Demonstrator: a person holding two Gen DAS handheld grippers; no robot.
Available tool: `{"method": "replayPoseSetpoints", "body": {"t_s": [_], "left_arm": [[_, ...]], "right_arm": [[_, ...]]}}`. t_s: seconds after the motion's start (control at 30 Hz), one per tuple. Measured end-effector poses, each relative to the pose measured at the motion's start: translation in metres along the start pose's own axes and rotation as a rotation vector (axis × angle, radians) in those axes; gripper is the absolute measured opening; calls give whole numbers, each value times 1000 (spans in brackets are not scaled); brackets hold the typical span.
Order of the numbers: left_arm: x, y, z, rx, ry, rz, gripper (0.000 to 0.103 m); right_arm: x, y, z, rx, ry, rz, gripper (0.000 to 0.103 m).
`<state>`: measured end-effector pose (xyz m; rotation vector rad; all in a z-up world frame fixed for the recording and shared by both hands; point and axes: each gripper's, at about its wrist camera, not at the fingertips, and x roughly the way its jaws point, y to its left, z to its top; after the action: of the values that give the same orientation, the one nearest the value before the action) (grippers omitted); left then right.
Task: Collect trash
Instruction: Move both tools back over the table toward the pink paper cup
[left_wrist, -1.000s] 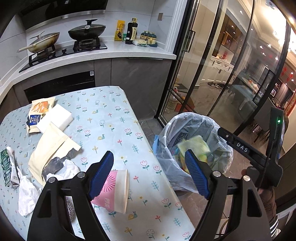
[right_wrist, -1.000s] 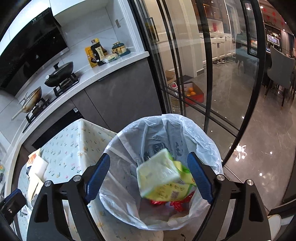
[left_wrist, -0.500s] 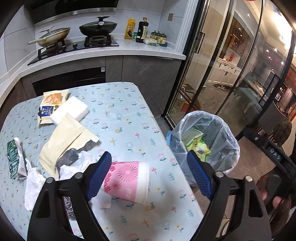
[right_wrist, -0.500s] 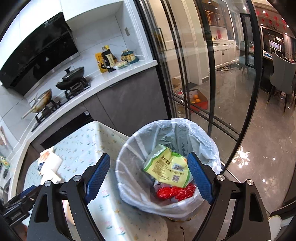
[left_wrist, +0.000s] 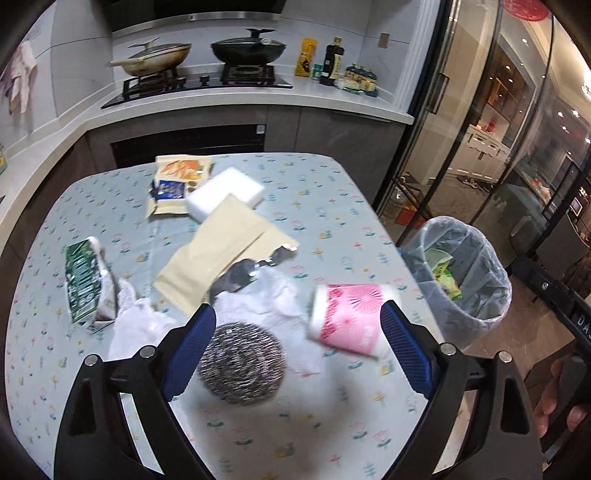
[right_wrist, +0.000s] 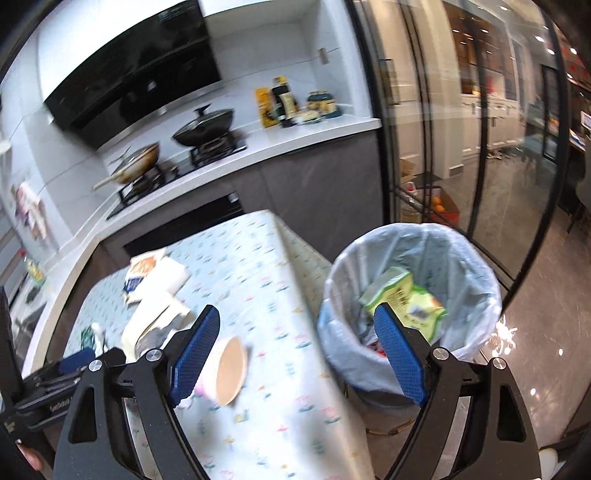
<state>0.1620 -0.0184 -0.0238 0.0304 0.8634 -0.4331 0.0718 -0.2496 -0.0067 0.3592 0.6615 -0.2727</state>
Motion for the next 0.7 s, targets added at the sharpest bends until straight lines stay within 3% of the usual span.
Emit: {"method": "replayPoseSetpoints", "body": {"t_s": [0.37,0.7], "left_arm": [[-4,62,-33,-63,45,47,88],[11,64,-51,-46,97,26,93]], "right_arm": [[26,49,-32,-44,102,61,82],[52,61,-57,-33,177,71,68]]}}
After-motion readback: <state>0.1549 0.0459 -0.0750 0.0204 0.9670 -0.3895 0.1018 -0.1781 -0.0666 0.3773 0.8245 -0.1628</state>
